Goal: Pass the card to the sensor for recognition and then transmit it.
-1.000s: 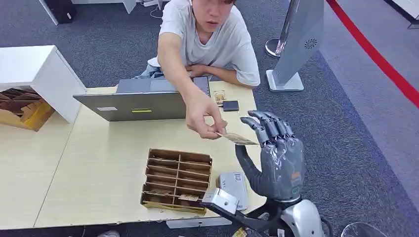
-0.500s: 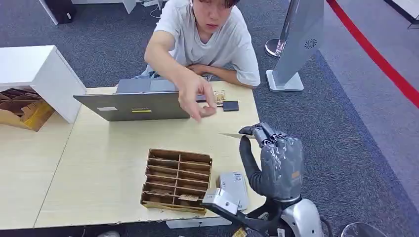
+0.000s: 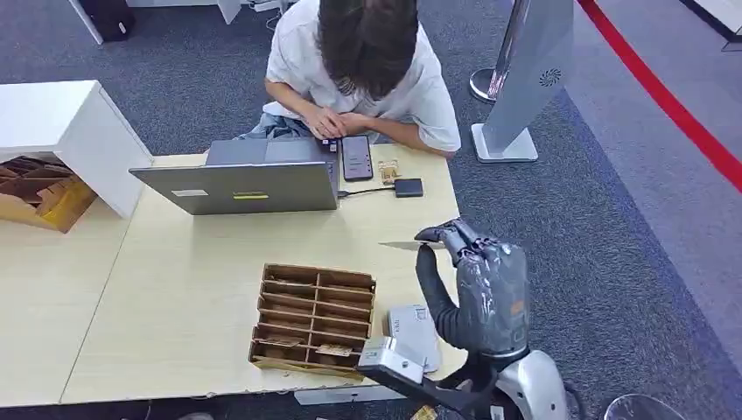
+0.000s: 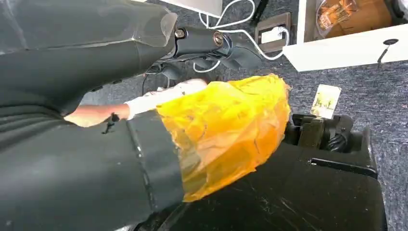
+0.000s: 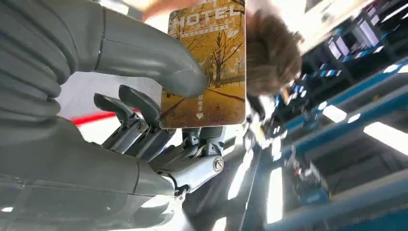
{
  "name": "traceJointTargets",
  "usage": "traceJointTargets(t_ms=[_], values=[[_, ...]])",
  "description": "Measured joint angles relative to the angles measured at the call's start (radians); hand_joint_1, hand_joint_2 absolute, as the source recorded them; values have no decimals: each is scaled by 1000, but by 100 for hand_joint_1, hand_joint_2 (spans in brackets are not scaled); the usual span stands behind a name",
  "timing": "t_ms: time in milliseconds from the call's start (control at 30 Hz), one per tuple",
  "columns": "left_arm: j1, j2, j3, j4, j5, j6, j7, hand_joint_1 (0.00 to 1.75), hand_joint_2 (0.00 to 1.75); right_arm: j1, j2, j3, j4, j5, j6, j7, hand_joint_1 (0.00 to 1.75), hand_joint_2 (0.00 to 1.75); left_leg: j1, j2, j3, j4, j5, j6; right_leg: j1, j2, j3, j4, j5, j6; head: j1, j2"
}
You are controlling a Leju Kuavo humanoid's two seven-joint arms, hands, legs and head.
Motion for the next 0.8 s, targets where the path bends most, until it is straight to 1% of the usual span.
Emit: traceJointTargets(t_ms=[100, 200, 333, 400, 467, 600, 800], values=[[1, 0, 0, 0, 11, 6, 5, 0, 0, 13, 0, 0, -5, -93, 49, -16, 175, 175, 0, 0, 0, 0, 0, 0, 0, 0, 0, 0, 0, 0, 0, 0], [3, 1, 0, 0, 27, 17, 10, 0, 0, 32, 0, -5, -16, -183, 117, -24, 175, 175, 0, 0, 0, 0, 0, 0, 0, 0, 0, 0, 0, 0, 0, 0], [11, 2, 0, 0, 53, 42, 18, 0, 0, 75, 6, -45, -20, -353, 246, -24, 175, 175, 0, 0, 0, 0, 0, 0, 0, 0, 0, 0, 0, 0, 0, 0], [16, 3, 0, 0, 60, 51, 18, 0, 0, 99, 8, -69, -18, -445, 279, -23, 175, 175, 0, 0, 0, 0, 0, 0, 0, 0, 0, 0, 0, 0, 0, 0], [20, 4, 0, 0, 63, 58, 18, 0, 0, 133, 7, -90, -11, -536, 279, -17, 175, 175, 0, 0, 0, 0, 0, 0, 0, 0, 0, 0, 0, 0, 0, 0], [29, 5, 0, 0, 66, 67, 18, 0, 0, 196, -16, -104, 11, -661, 238, 23, 175, 175, 0, 0, 0, 0, -1, 0, 0, 0, 0, 0, 0, 0, 0, 0], [33, 5, 0, 0, 62, 73, 18, 0, 0, 242, -47, -113, 48, -732, 231, 88, 175, 175, 0, 0, 0, 0, -1, 0, 0, 0, 0, 0, 0, 0, 0, 0]])
